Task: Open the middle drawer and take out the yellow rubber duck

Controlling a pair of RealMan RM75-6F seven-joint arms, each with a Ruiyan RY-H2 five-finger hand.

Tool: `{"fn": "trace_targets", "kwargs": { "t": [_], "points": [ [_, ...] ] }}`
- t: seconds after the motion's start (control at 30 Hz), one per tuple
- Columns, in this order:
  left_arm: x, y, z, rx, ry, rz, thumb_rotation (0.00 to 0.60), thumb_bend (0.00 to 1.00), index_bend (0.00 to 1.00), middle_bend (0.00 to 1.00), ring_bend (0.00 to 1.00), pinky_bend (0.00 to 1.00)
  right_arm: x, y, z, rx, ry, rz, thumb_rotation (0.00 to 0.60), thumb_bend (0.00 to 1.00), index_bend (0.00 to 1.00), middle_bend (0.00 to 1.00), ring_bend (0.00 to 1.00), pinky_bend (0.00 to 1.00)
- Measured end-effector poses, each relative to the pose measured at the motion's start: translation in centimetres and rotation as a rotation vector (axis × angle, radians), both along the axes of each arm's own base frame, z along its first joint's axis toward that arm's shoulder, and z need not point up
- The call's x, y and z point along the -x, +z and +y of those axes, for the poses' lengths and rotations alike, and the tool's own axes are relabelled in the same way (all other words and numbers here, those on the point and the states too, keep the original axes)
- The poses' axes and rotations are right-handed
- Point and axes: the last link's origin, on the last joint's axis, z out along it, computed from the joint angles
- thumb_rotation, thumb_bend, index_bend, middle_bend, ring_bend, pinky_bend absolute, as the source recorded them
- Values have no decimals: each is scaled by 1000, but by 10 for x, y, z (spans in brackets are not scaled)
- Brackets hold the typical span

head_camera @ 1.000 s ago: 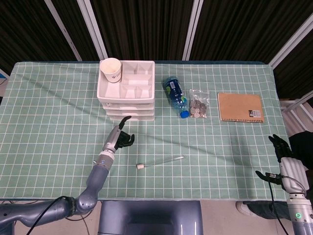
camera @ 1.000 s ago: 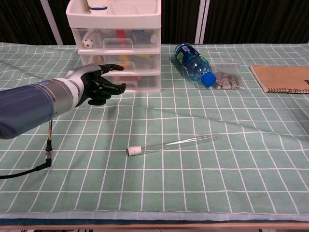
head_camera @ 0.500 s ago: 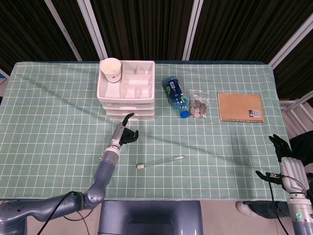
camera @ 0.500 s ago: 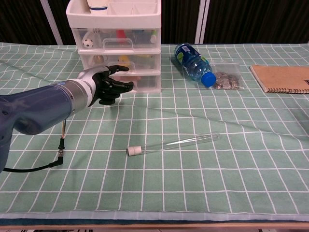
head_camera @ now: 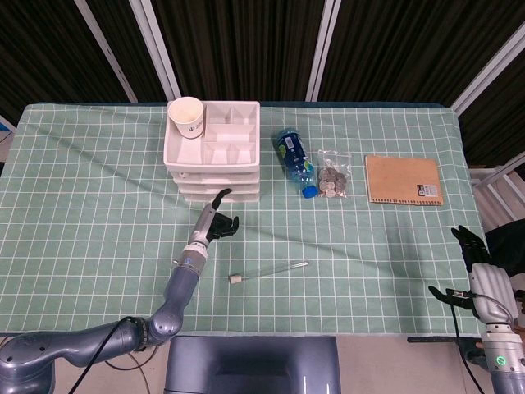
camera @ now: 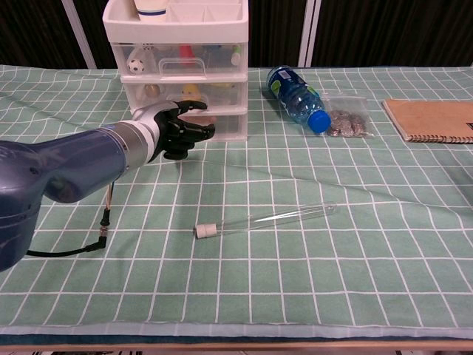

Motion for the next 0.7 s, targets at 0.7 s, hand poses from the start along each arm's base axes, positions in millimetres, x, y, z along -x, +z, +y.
{"fn": "trace_targets", "kwargs": {
  "t": [0.7],
  "points": [
    [-1,-3,3,6,-9,-7,600,513,182,995,998,1000,0,0,0,-2,-3,-1,600,24,0,0,0,222]
  ]
}}
